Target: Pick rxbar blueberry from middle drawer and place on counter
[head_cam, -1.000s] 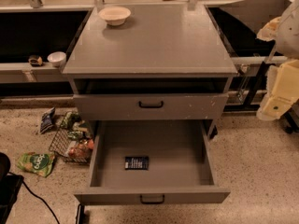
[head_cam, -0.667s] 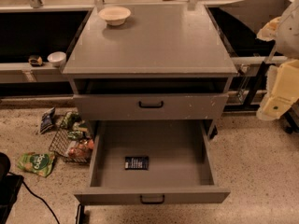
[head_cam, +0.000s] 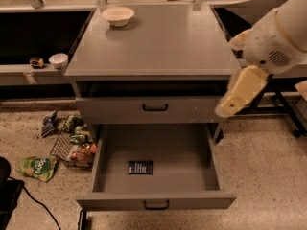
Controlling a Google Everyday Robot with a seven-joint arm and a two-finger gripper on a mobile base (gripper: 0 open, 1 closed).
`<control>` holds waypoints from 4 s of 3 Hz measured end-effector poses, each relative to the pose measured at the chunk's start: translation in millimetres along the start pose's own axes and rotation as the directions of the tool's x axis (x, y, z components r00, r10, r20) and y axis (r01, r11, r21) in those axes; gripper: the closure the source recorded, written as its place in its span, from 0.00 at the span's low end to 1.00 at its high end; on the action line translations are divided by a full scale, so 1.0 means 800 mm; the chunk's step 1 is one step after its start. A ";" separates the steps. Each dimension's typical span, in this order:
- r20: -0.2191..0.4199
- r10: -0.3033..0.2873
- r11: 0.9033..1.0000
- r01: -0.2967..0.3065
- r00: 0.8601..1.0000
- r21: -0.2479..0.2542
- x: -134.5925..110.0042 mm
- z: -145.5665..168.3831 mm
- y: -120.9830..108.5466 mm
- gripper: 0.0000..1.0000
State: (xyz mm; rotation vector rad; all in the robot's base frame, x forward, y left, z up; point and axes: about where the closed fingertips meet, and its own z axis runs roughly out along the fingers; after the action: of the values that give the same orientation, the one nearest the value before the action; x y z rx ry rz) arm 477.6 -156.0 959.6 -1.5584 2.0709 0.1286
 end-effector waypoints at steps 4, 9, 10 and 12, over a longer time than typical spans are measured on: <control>0.275 0.026 0.990 0.014 0.961 -0.144 -0.096 0.133 0.058 0.00; 0.437 0.105 0.958 0.027 0.893 -0.285 -0.009 0.320 0.185 0.00; 0.466 0.118 0.955 0.028 0.877 -0.296 0.029 0.352 0.194 0.00; 0.482 0.163 0.932 0.026 0.861 -0.361 0.079 0.447 0.207 0.00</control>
Offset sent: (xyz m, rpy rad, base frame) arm 0.0264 0.1549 -0.0605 0.4417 0.0411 0.1380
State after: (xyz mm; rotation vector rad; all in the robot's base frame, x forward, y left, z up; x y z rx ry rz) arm 442.8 -18.8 586.2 -1.4413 1.7346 0.8929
